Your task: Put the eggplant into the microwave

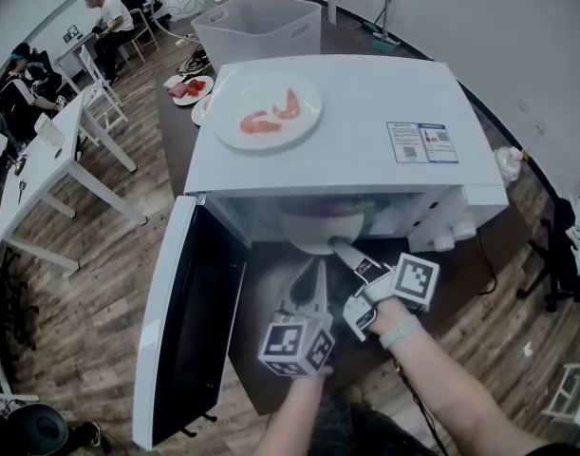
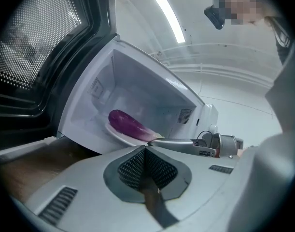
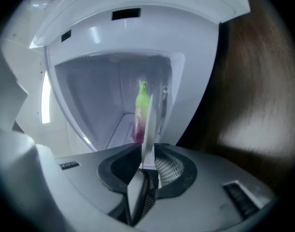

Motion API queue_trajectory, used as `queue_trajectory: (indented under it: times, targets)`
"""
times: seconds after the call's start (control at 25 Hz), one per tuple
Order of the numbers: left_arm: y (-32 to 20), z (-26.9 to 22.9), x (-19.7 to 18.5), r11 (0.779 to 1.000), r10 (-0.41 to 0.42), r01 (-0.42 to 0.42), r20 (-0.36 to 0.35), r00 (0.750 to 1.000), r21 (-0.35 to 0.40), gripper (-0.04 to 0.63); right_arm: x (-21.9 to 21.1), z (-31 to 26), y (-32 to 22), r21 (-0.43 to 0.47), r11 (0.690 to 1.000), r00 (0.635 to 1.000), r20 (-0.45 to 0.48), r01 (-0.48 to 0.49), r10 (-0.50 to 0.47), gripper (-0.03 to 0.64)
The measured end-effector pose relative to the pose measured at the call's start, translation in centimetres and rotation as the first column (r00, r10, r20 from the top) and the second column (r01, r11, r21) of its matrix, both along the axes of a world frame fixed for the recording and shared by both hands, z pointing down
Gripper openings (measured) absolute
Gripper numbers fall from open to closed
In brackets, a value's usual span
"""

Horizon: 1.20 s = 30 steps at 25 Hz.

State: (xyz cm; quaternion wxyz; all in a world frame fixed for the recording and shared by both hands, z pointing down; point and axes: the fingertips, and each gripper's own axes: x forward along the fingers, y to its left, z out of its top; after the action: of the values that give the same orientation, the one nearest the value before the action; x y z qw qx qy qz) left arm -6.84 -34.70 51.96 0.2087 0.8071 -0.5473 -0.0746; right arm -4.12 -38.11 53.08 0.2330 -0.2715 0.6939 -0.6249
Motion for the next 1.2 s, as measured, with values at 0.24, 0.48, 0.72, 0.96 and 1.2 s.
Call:
queue_trajectory:
  times: [0.24, 0.48, 0.72, 0.96, 1.2]
  targets:
    - [-0.2, 0.0, -0.1, 1.0, -0.006, 0.006, -0.01, 1.0, -0.007, -0.005, 0.4, 0.0, 0.5, 0.014, 1.0, 1.0, 0.003, 0.006, -0.006, 0.094]
    - [-0.6, 0.0, -0.6, 1.0, -0.02, 0.02, -0.016, 1.0, -0.01, -0.005, 0.6, -0.3, 0.8, 0.05, 0.999, 1.0, -0.026, 0.009, -0.007, 0.094]
    - [-1.0, 0.0, -0.9, 1.0, -0.026, 0.026, -0.02, 0.999, -0.01, -0.005, 0.3, -1.1, 0.9, 0.129, 0.991, 0.994, -0.105, 0.033, -0.02, 0.068]
    - [-1.4, -0.1, -1.2, 1.0, -0.026, 0.026, 0.001, 1.0, -0.005, -0.004, 0.9, 0.1, 1.1, 0.217, 0.97, 0.913, -0.408, 0.107, -0.01, 0.051]
    - [-1.9, -0.1, -1.5, 1.0, -0.028, 0.028, 0.0, 1.0, -0.006, -0.005, 0.5, -0.1, 1.3, 0.309, 0.928, 0.815, -0.579, 0.208, 0.01, 0.049]
